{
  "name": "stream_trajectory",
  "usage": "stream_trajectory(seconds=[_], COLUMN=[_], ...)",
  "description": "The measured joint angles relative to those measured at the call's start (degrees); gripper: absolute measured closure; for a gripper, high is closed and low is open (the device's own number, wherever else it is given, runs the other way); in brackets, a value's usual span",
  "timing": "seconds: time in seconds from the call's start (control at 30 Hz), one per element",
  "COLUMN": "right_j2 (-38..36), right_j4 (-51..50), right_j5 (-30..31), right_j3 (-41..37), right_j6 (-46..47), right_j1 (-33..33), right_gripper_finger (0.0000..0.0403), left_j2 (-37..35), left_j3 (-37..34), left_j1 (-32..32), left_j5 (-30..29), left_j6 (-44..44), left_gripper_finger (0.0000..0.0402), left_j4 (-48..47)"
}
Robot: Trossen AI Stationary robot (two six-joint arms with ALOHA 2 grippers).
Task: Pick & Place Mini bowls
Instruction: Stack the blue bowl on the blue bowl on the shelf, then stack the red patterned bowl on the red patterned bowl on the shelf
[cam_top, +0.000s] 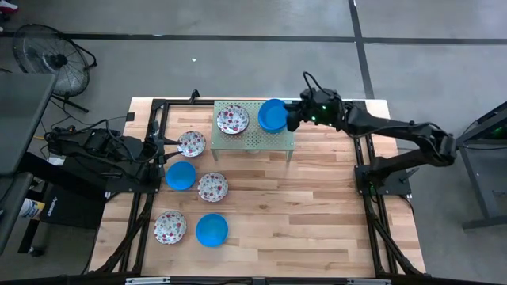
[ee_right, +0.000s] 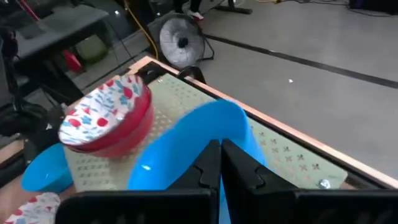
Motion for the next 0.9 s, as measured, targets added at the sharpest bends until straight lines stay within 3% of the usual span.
stream_trajectory(seconds=[0.23, 0.4, 0.7, 0.9], right_j2=[0.09, -0.26, -3.69, -8.69], right_j4=[8.27, 11.86, 6.76, -2.78], right_j5=[-5.1, -9.97, -17.04, -17.81], right_j3=[-7.71, -7.92, -3.11, -2.33], right_j6=[0.84, 0.31, -1.65, -2.38], right_j1=[-2.26, -3.17, -2.58, -2.12], right_gripper_finger=[0.0402, 0.0402, 0.0402, 0.0402], left_j2=[0.01, 0.0, 1.4, 5.96], left_j3=[0.0, -0.01, 0.01, 0.01], left_j1=[0.0, 0.01, 0.0, -0.01], left_j5=[-0.01, -0.17, 3.39, 10.28], left_j6=[1.35, 1.29, -0.4, -4.65], left_gripper_finger=[0.0275, 0.0275, 0.0275, 0.0275], left_j4=[0.0, 1.19, 7.34, 7.39])
